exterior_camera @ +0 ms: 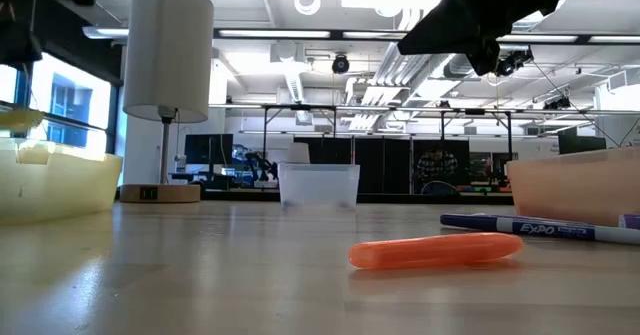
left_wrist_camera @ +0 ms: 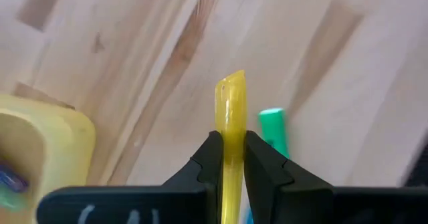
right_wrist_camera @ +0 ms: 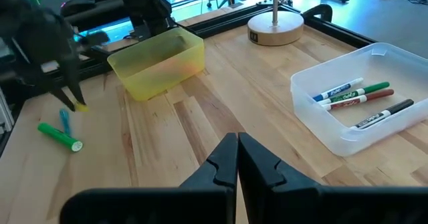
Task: Pick & Place Markers
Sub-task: Put the yellow pen into the yellow bin, then put the pink marker pen into the transparent bin
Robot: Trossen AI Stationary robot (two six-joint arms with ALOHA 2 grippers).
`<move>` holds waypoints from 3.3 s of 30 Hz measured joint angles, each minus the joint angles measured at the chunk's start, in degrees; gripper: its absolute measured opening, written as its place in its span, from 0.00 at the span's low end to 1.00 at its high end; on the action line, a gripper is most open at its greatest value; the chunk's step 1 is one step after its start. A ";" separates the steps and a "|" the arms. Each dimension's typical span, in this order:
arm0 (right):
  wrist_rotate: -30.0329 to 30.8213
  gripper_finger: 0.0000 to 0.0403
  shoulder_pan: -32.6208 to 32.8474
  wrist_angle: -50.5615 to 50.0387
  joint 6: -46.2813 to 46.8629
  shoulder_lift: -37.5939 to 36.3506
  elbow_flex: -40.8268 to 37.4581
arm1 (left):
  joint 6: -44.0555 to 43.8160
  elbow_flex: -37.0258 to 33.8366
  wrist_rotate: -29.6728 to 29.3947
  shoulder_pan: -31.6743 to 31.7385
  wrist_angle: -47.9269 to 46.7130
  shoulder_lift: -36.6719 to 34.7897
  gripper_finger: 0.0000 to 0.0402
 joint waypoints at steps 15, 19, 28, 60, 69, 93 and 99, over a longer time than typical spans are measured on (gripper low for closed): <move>0.40 0.00 0.00 -0.03 -0.04 0.02 -0.07 | -12.38 0.06 -9.65 0.00 -29.00 -17.88 0.08; 0.46 0.00 0.00 -0.04 -0.04 0.02 -0.07 | -15.93 -0.74 -10.03 0.02 -34.20 -19.89 0.08; 0.48 0.00 0.00 -0.02 -0.04 0.01 -0.07 | -23.28 -17.56 -5.08 0.02 -24.92 -29.05 0.08; -2.08 0.00 -2.29 2.49 -2.64 0.02 -0.07 | -22.00 -18.86 -12.70 0.02 -15.59 -35.55 0.35; -2.01 0.00 -2.29 2.49 -2.64 0.02 -0.07 | 0.46 -16.53 -18.98 0.02 7.48 -29.58 0.10; -1.90 0.00 0.85 -11.32 4.85 0.10 4.12 | 57.51 -16.51 -2.29 30.43 38.12 -2.65 0.00; 0.44 0.00 7.24 -42.52 20.69 3.70 18.25 | 61.81 -17.13 -2.60 30.92 37.88 -5.10 0.00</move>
